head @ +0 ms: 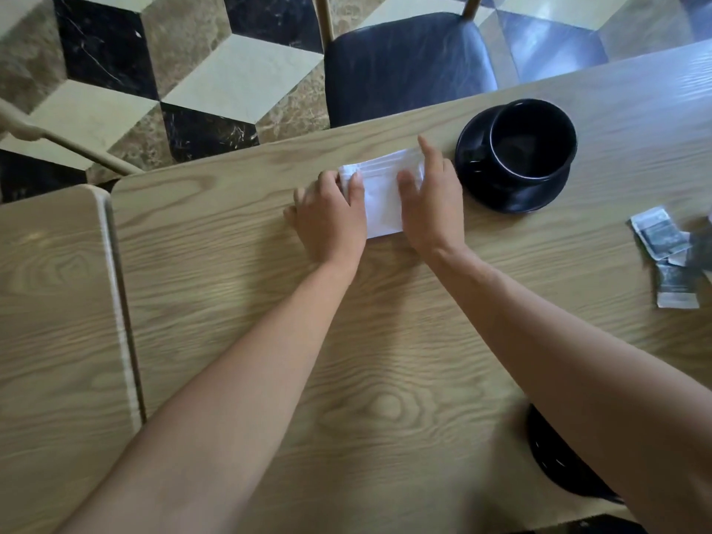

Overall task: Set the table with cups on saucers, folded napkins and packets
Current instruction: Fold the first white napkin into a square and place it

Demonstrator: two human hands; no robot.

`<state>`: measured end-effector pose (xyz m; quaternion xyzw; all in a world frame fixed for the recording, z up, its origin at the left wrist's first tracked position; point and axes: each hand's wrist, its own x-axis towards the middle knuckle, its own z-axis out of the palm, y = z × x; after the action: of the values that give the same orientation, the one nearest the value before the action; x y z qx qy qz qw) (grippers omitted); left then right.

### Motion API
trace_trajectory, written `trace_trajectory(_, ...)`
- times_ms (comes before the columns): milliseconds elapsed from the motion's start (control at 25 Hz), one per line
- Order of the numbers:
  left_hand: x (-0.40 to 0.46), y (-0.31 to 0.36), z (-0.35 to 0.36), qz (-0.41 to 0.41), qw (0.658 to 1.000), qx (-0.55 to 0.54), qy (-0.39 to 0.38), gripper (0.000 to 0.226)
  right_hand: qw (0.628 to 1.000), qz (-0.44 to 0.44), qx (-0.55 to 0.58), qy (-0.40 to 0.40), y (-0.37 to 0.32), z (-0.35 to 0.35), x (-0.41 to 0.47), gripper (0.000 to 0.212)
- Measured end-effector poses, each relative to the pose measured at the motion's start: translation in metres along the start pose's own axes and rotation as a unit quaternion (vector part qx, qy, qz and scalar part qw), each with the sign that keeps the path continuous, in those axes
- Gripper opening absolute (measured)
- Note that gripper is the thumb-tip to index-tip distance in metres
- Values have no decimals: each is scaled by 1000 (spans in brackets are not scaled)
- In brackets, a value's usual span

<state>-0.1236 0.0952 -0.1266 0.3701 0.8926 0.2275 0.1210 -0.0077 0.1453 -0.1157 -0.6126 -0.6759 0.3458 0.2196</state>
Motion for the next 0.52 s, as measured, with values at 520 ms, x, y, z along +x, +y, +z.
trace_trajectory(520, -30, -16, -16, 192, 947, 185, -178, 66, 945, -80, -277, -153, 23, -13, -37, 78)
